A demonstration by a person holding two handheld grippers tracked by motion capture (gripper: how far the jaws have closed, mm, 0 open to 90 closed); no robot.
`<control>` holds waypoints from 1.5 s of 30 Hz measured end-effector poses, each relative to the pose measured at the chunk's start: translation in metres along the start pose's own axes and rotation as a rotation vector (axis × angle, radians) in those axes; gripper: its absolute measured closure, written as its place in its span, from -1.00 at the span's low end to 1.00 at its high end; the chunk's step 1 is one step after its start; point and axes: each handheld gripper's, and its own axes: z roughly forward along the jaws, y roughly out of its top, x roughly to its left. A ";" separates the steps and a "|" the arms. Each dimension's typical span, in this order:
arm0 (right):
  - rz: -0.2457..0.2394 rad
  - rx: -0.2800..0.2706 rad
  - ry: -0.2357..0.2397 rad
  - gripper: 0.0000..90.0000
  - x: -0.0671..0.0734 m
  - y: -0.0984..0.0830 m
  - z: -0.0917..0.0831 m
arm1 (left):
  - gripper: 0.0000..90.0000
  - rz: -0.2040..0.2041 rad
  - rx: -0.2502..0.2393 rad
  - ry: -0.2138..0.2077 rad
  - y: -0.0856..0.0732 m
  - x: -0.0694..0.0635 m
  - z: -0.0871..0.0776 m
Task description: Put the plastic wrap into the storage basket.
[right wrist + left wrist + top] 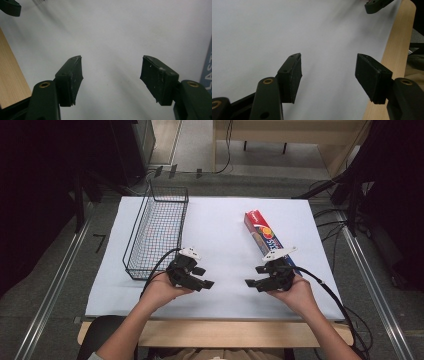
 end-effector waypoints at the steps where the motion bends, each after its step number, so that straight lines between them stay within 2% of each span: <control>1: -0.006 0.001 -0.005 -0.23 0.000 0.000 0.000 | -0.14 0.001 0.001 0.001 0.000 0.000 0.000; 8: -0.015 0.001 -0.018 -0.22 0.000 0.000 -0.002 | -0.17 -0.002 0.032 0.002 -0.001 0.001 0.003; 10: -0.007 0.008 -0.023 -0.20 -0.001 0.000 -0.003 | -0.17 0.000 0.030 0.014 -0.001 0.001 0.002; 17: -0.010 0.017 -0.045 -0.19 -0.002 0.001 -0.007 | -0.16 -0.013 0.027 0.007 -0.001 0.001 0.001; 22: -0.018 -0.002 -0.048 -0.12 -0.006 0.003 -0.016 | -0.16 -0.003 0.005 0.001 0.000 0.000 -0.003; 25: 0.000 -0.008 -0.058 -0.12 -0.011 0.006 -0.022 | -0.16 -0.006 0.007 -0.001 -0.001 0.000 -0.004; 28: 0.004 -0.027 -0.094 -0.13 -0.018 0.008 -0.030 | -0.16 -0.006 0.015 -0.002 -0.002 0.001 -0.004; 30: 0.024 -0.033 -0.117 -0.13 -0.022 0.009 -0.035 | -0.16 -0.006 0.017 -0.002 -0.003 0.001 -0.003; 35: 0.036 -0.023 -0.187 -0.13 -0.033 0.010 -0.041 | -0.16 -0.014 0.016 0.000 -0.004 0.001 -0.004; 38: 0.056 -0.037 -0.204 -0.13 -0.041 0.010 -0.044 | -0.16 -0.015 0.018 0.004 -0.005 0.001 -0.005; 41: 0.044 -0.027 -0.235 -0.13 -0.046 0.010 -0.044 | -0.16 -0.016 0.020 0.005 -0.006 0.002 -0.005; 45: 0.090 -0.025 -0.261 -0.17 -0.054 0.013 -0.041 | -0.16 -0.020 0.025 0.006 -0.006 0.002 -0.004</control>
